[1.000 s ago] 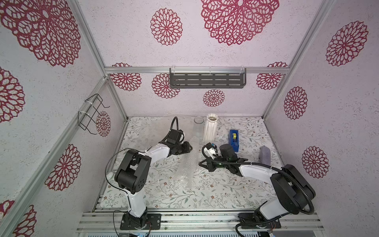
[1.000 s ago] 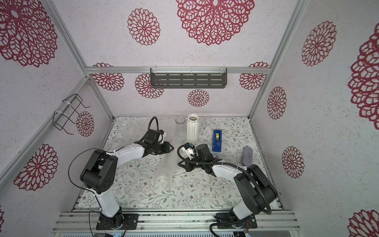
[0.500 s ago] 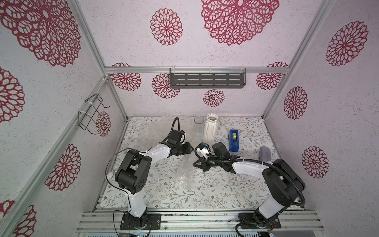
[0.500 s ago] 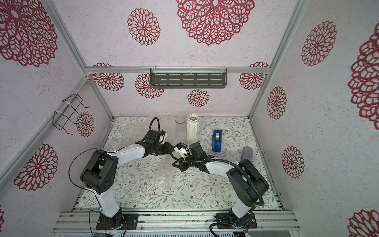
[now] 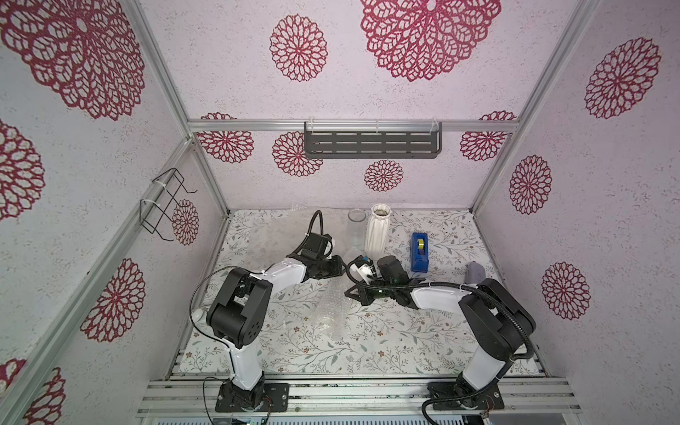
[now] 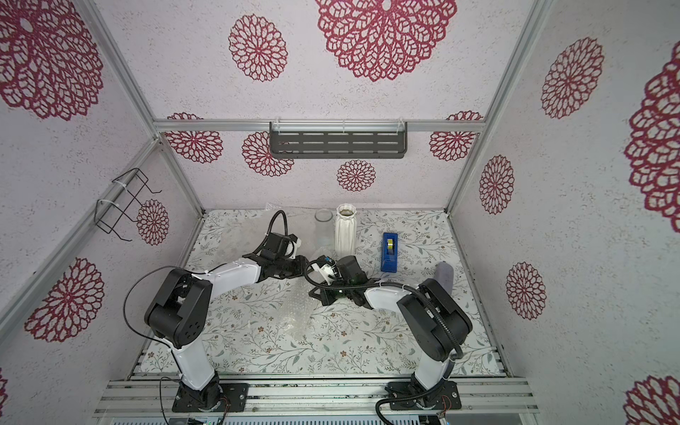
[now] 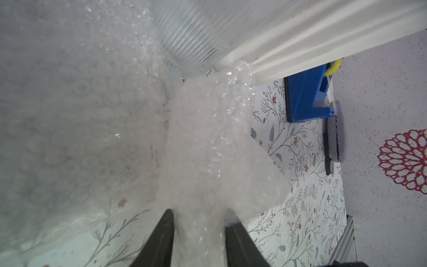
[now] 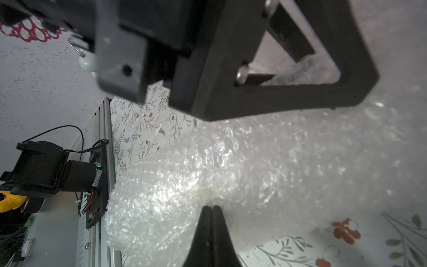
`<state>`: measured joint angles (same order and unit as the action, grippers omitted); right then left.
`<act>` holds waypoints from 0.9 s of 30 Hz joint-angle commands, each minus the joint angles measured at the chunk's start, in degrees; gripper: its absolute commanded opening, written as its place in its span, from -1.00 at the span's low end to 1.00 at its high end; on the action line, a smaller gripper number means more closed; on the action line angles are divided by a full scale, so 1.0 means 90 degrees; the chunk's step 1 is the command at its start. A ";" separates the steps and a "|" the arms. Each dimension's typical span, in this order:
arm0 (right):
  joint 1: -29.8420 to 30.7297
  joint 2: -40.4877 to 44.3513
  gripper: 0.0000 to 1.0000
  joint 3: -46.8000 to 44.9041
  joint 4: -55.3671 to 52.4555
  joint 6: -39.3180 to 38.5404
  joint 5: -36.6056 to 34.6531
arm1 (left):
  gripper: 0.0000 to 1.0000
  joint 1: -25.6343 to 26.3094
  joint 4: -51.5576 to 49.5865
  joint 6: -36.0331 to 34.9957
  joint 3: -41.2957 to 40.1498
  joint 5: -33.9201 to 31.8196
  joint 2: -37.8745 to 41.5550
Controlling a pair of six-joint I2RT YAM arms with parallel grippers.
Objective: Wrap vases in bubble wrap
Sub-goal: Stick the tape on the bubble wrap.
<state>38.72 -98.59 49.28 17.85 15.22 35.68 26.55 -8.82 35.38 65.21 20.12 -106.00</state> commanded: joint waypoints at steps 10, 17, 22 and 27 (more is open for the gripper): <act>0.0140 0.0280 -0.41 -0.0160 0.0673 0.0409 -0.0741 | -0.25 0.0157 -0.0229 0.0032 -0.0146 0.0138 -0.0049; 0.0295 0.0364 -0.36 -0.0170 0.0581 0.0362 -0.1546 | -0.25 0.0174 -0.0221 0.0049 -0.0146 0.0128 -0.0030; 0.0389 0.0538 -0.35 -0.0171 0.0545 0.0273 -0.1998 | -0.25 0.0176 -0.0231 0.0059 -0.0134 0.0108 -0.0032; 0.0558 0.0680 -0.30 -0.0164 0.0450 0.0100 -0.2429 | -0.26 0.0195 -0.0216 0.0087 -0.0127 0.0099 -0.0030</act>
<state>43.16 -95.07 47.53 21.10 17.85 19.09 26.81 -8.43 36.25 65.08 19.33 -106.00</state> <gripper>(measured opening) 0.345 0.373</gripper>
